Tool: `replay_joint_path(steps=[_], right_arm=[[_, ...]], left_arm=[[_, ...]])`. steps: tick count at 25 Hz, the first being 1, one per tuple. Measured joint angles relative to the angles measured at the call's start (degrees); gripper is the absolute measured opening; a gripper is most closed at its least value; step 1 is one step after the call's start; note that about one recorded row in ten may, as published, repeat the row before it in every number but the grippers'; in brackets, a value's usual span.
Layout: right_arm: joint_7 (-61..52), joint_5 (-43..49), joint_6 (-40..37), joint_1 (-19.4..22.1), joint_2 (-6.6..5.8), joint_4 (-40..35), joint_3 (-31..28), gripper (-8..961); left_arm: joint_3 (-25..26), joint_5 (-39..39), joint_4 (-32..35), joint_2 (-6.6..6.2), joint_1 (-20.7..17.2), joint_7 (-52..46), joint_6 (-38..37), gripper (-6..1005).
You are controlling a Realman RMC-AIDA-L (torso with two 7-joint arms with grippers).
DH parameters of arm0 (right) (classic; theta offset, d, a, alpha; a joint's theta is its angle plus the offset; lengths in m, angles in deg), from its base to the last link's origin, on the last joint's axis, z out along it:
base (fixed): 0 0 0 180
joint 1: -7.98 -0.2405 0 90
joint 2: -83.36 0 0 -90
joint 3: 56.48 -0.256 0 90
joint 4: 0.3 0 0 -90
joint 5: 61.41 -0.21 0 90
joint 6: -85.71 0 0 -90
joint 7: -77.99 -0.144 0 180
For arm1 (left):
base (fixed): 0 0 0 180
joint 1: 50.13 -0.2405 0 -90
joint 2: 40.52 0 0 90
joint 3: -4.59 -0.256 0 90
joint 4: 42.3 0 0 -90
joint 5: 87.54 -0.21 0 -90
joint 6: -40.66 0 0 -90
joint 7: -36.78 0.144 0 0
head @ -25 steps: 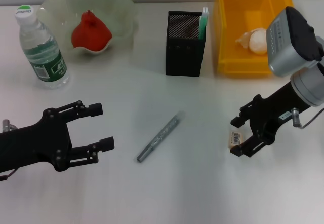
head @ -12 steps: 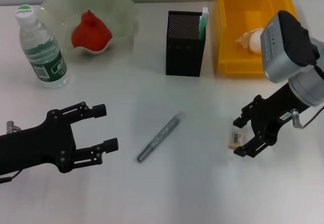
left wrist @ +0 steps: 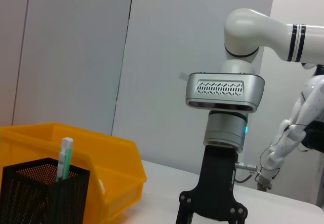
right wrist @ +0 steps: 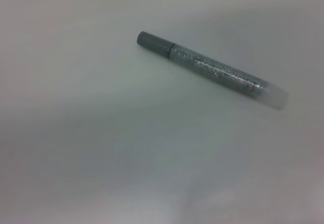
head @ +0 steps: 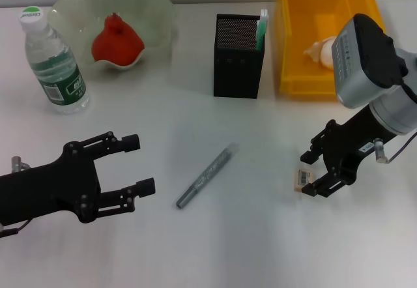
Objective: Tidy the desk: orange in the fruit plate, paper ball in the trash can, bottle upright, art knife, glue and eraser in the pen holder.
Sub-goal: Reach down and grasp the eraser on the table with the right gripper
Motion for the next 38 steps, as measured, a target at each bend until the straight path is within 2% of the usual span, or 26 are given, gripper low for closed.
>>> replay_joint_path(steps=[1, 6, 8, 12, 24, 38], right_arm=[[0.1, 0.0, 0.5, 0.0, 0.02, 0.0, 0.7, 763], [0.2, -0.1, 1.9, 0.3, 0.14, 0.1, 2.3, 638], [0.3, -0.2, 1.9, 0.3, 0.15, 0.1, 2.3, 630], [0.9, -0.3, 2.0, 0.4, 0.19, 0.1, 2.3, 470], [1.0, -0.4, 2.0, 0.4, 0.24, 0.2, 2.3, 380], [1.1, -1.8, -0.5, 0.4, 0.24, -2.2, 0.0, 359]], left_arm=[[0.0, 0.0, 0.0, 0.04, 0.0, 0.0, 0.0, 801], [0.0, 0.0, 0.2, 0.30, -0.1, 0.0, 0.0, 801], [0.0, 0.0, 0.2, 0.33, -0.1, 0.0, 0.0, 801], [0.0, 0.0, 0.2, 0.37, -0.1, 0.0, 0.0, 801], [0.0, 0.0, 0.4, 0.39, 0.0, 0.0, 0.0, 801], [0.0, 0.0, 0.4, 0.28, 0.0, -0.1, 0.0, 797]])
